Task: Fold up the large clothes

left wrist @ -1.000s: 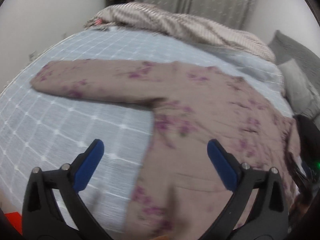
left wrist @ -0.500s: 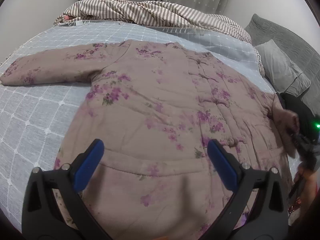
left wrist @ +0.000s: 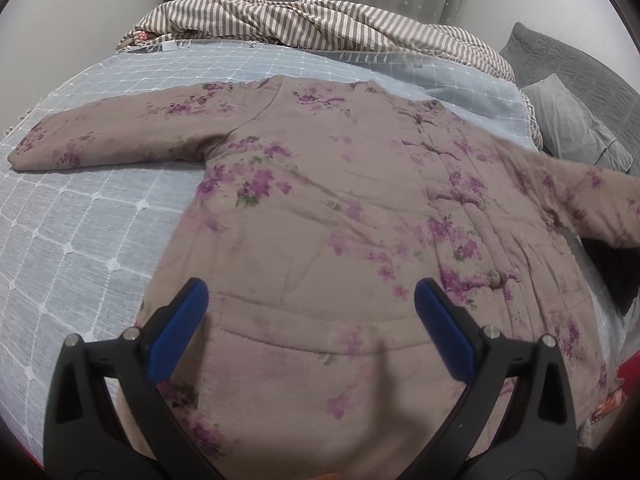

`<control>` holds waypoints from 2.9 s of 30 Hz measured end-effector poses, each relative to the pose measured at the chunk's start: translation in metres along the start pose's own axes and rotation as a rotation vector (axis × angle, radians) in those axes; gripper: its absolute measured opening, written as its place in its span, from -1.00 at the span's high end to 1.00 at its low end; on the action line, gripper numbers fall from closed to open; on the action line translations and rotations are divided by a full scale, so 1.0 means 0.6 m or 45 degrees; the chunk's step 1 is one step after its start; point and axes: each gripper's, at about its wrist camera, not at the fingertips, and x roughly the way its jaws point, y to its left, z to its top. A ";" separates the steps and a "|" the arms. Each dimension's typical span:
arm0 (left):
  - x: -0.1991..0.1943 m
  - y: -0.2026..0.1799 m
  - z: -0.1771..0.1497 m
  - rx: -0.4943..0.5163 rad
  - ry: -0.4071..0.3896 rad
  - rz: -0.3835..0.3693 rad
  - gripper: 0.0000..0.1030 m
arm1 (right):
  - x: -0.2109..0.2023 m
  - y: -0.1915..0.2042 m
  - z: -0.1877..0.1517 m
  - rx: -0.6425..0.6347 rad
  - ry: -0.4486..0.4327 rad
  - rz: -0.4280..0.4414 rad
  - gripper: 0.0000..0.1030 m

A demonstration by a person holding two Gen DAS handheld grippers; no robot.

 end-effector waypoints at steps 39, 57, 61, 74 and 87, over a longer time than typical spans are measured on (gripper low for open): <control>0.109 -0.029 0.017 -0.017 0.186 0.003 -0.99 | 0.178 0.422 -0.151 -0.035 0.553 0.497 -0.32; 0.062 0.060 0.053 -0.261 0.189 -0.005 -0.99 | -0.074 0.316 -0.129 0.234 0.601 0.769 -0.63; 0.050 0.108 0.059 -0.359 0.158 0.016 -0.99 | -0.117 0.336 -0.150 0.245 0.599 0.835 -0.63; 0.060 0.335 0.080 -0.705 -0.078 0.138 -0.99 | -0.155 0.413 -0.219 0.074 0.624 0.915 -0.64; 0.094 0.533 0.106 -1.063 -0.321 0.112 -0.61 | -0.146 0.442 -0.204 0.027 0.612 0.912 -0.64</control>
